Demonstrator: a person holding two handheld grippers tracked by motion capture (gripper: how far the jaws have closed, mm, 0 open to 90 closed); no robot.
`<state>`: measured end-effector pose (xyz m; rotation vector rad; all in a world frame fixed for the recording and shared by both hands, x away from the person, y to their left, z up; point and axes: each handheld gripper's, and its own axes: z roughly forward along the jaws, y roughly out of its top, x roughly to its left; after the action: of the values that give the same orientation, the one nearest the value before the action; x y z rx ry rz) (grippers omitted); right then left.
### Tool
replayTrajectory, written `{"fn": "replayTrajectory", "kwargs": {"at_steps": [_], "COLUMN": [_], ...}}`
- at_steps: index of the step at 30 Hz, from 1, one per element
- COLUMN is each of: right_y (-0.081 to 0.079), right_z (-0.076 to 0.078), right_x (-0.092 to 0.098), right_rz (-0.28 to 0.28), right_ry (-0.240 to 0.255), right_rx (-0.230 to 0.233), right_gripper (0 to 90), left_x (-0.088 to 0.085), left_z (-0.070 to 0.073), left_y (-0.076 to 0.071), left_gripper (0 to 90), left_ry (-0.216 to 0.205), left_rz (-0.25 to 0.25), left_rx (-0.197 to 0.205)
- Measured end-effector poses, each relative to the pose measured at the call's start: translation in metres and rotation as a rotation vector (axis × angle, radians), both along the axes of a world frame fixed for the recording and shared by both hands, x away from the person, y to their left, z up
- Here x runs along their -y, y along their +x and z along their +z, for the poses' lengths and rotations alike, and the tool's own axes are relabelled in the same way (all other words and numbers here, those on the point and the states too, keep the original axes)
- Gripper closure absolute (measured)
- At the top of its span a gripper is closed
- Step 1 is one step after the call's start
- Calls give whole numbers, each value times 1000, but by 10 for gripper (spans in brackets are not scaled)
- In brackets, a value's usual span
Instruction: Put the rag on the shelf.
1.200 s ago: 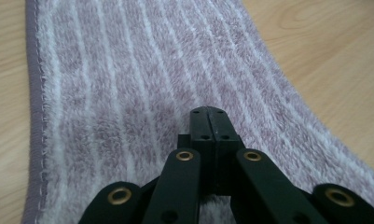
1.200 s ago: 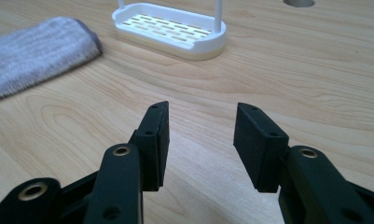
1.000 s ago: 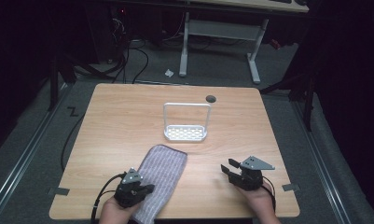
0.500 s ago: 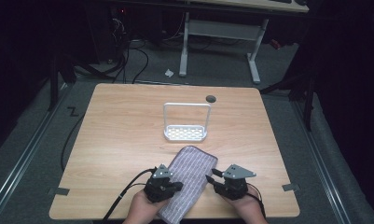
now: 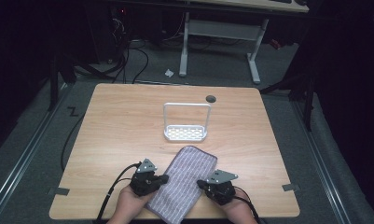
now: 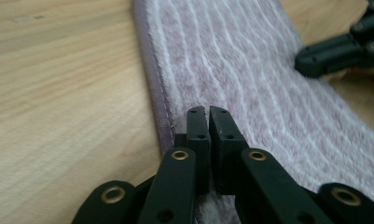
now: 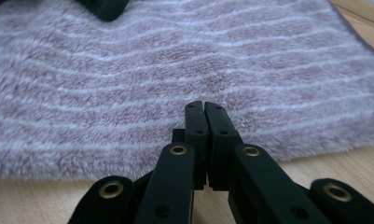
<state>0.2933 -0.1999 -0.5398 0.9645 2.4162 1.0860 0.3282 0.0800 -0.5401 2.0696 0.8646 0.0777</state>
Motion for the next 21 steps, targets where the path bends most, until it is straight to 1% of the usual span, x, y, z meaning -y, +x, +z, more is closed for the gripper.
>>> {"fn": "replayTrajectory", "kwargs": {"at_steps": [1,3,7,11,12,14,15,17,18,19,20,21], "right_y": [1,4,11,17,18,19,20,21,22,22,21,21], "right_z": [0,1,1,0,0,1,1,1,1,1,0,0], "right_x": [1,5,14,19,19,20,22,25,25,25,25,24], "right_rz": [-2,-21,-48,-69,-69,-74,-76,-78,-76,-77,-79,-79], "right_ry": [-3,-8,-11,-2,-4,-32,-35,-11,-8,-10,-9,-14], "right_rx": [0,4,12,8,13,32,34,18,18,13,19,24], "right_gripper": [890,889,889,887,887,884,881,880,880,879,879,878], "left_x": [2,6,19,29,31,33,34,34,34,33,32,30], "left_z": [0,0,-2,-3,-3,-3,-3,-3,-3,-2,-1,1], "left_y": [-2,-9,-24,-33,-34,-36,-36,-37,-36,-36,-35,-34], "left_gripper": [877,877,878,879,879,878,878,873,861,830,785,755], "left_ry": [-1,0,-6,-5,-5,-8,-9,-11,-17,-26,-34,-39], "left_rz": [-11,-53,-123,-162,-167,-172,-176,-178,-179,-180,-175,-168], "left_rx": [-5,-11,-16,-16,-17,-18,-18,-18,-21,-21,-16,-4]}}
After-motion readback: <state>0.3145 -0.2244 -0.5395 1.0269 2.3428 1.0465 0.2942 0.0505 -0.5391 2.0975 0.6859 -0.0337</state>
